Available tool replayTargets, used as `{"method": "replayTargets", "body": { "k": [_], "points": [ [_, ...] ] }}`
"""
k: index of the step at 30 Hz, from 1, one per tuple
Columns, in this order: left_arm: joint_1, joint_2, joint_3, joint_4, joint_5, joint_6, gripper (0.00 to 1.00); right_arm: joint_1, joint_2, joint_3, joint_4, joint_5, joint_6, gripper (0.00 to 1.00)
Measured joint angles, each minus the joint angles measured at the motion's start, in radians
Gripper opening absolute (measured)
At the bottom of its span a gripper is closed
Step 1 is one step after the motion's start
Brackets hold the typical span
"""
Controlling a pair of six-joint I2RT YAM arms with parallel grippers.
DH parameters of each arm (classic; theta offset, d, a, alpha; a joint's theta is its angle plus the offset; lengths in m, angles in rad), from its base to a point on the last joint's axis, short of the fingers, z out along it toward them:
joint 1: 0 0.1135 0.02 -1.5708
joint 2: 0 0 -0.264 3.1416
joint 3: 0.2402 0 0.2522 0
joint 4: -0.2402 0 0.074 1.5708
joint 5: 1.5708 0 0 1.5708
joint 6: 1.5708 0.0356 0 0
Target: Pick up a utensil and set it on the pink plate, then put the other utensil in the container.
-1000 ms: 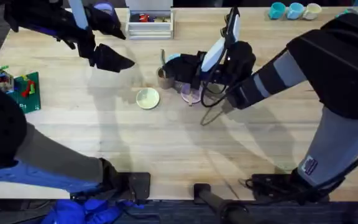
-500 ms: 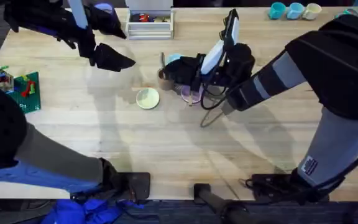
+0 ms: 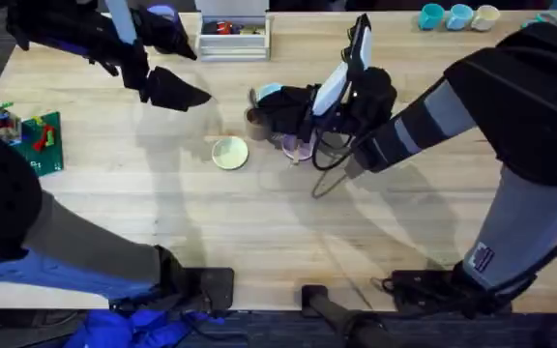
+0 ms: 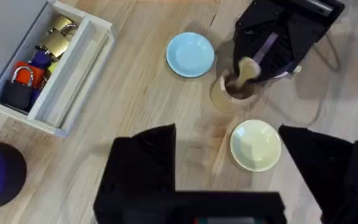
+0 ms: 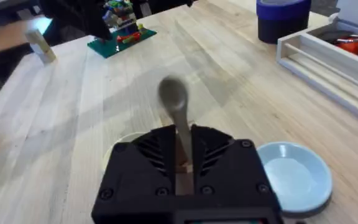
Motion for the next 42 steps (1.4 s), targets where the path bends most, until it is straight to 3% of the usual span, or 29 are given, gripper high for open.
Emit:
{"method": "replayTargets", "body": {
  "k": [6, 7, 11, 12, 13, 19, 27, 34, 42],
  "points": [
    [0.0, 0.0, 0.0, 0.0, 0.0, 0.0, 0.993, 0.0, 0.0, 0.0, 0.009, 0.0, -0.004, 0.273],
    [0.0, 0.0, 0.0, 0.0, 0.0, 0.0, 0.993, 0.0, 0.0, 0.0, 0.014, 0.0, -0.004, 0.331],
    [0.0, 0.0, 0.0, 0.0, 0.0, 0.0, 0.993, 0.0, 0.0, 0.0, 0.041, 0.0, -0.005, 0.884],
    [0.0, 0.0, 0.0, 0.0, 0.0, 0.0, 0.994, 0.0, 0.0, 0.0, 0.048, 0.0, -0.01, 0.968],
    [0.0, 0.0, 0.0, 0.0, 0.0, 0.0, 0.994, 0.0, 0.0, 0.0, 0.054, 0.0, -0.011, 0.989],
    [0.0, 0.0, 0.0, 0.0, 0.0, 0.0, 0.993, -0.027, 0.0, 0.0, 0.087, 0.0, 0.003, 0.995],
    [0.0, 0.0, 0.0, -0.002, 0.0, 0.0, 0.994, -0.14, 0.0, 0.0, 0.1, -0.012, 0.085, 0.995],
    [0.0, 0.0, 0.0, -0.004, 0.0, 0.0, 0.993, -0.195, -0.046, -0.002, -0.066, -0.007, 0.098, 0.995],
    [0.0, 0.0, 0.0, -0.004, 0.002, 0.0, 0.994, -0.222, -0.192, -0.002, -0.322, 0.052, 0.053, 0.996]
  ]
}}
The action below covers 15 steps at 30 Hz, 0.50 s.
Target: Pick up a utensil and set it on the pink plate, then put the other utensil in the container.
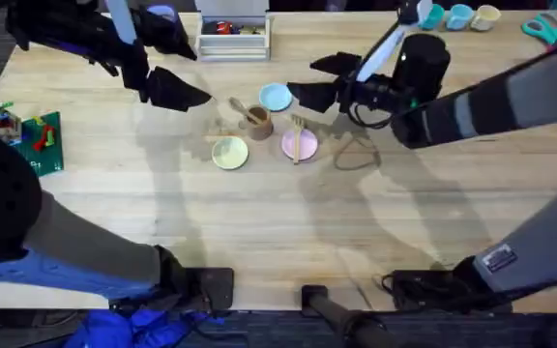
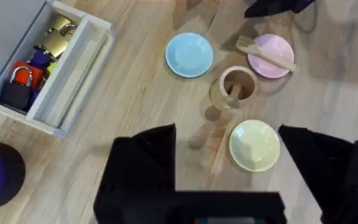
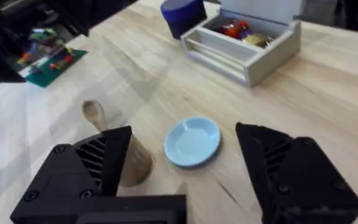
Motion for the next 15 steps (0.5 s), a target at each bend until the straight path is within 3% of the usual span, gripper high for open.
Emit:
{"method": "replayTargets", "body": {
  "k": [7, 15],
  "points": [
    [0.0, 0.0, 0.0, 0.0, 0.001, 0.0, 0.993, -0.006, -0.19, 0.003, -0.492, 0.113, -0.129, 0.996],
    [0.0, 0.0, 0.0, 0.0, 0.001, 0.0, 0.994, -0.006, -0.414, 0.037, -0.948, 0.249, -0.204, 0.996]
  ]
}}
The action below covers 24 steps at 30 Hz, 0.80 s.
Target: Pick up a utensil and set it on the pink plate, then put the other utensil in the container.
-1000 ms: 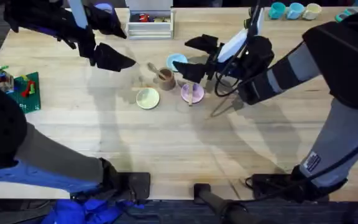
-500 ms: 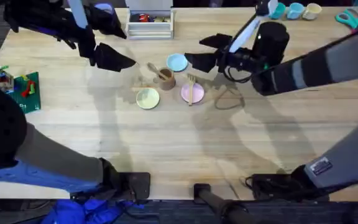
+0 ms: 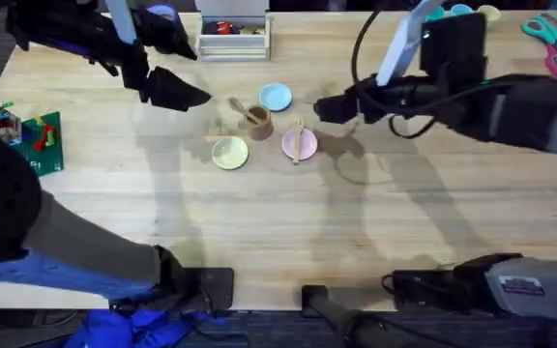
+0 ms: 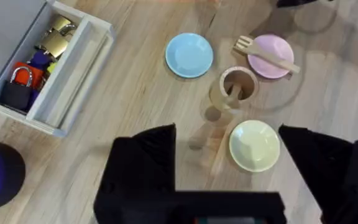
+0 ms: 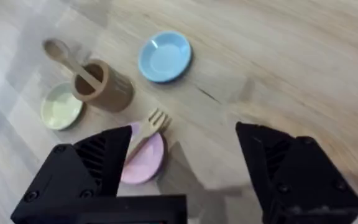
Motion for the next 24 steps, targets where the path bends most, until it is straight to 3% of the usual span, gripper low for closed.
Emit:
{"method": "replayTargets", "body": {
  "k": [13, 24],
  "points": [
    [0.0, 0.0, 0.0, 0.0, 0.0, 0.0, 0.993, 0.0, -0.34, 0.047, -0.455, 0.122, -0.022, 0.996],
    [0.0, 0.0, 0.0, 0.0, 0.0, 0.0, 0.993, 0.0, -0.521, 0.048, -0.681, 0.365, -0.017, 0.996]
  ]
}}
